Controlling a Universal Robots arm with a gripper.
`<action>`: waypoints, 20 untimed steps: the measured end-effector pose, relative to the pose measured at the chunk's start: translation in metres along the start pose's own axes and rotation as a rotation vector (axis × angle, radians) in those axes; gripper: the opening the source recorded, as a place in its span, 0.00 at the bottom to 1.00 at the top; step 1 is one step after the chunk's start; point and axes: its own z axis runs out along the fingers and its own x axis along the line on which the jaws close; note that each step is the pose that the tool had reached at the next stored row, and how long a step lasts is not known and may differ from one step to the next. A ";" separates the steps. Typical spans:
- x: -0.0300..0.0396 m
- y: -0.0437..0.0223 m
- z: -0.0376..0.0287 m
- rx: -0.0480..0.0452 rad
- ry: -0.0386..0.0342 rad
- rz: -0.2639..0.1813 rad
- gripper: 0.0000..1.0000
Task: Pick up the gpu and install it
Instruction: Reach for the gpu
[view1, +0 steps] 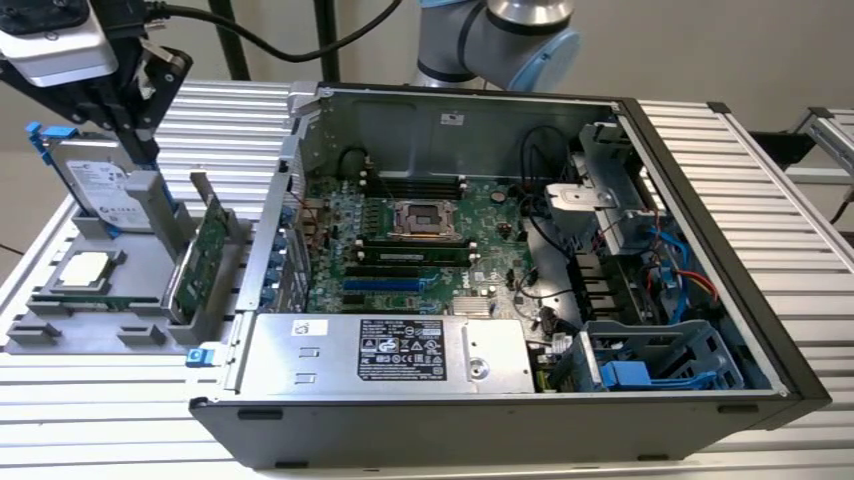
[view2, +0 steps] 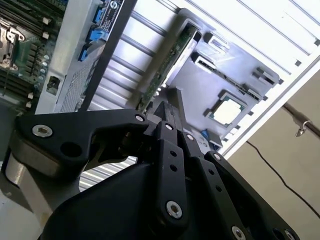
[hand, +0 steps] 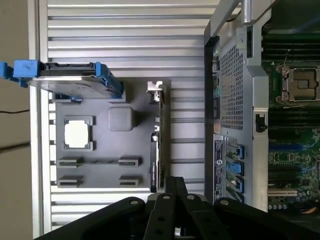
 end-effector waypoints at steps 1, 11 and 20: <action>0.0011 -0.0001 0.0000 -0.0001 0.0004 -0.008 0.00; 0.0084 -0.0026 -0.0003 -0.0008 0.0020 -0.042 0.00; 0.0121 -0.0061 -0.0005 -0.0008 0.0019 -0.042 0.00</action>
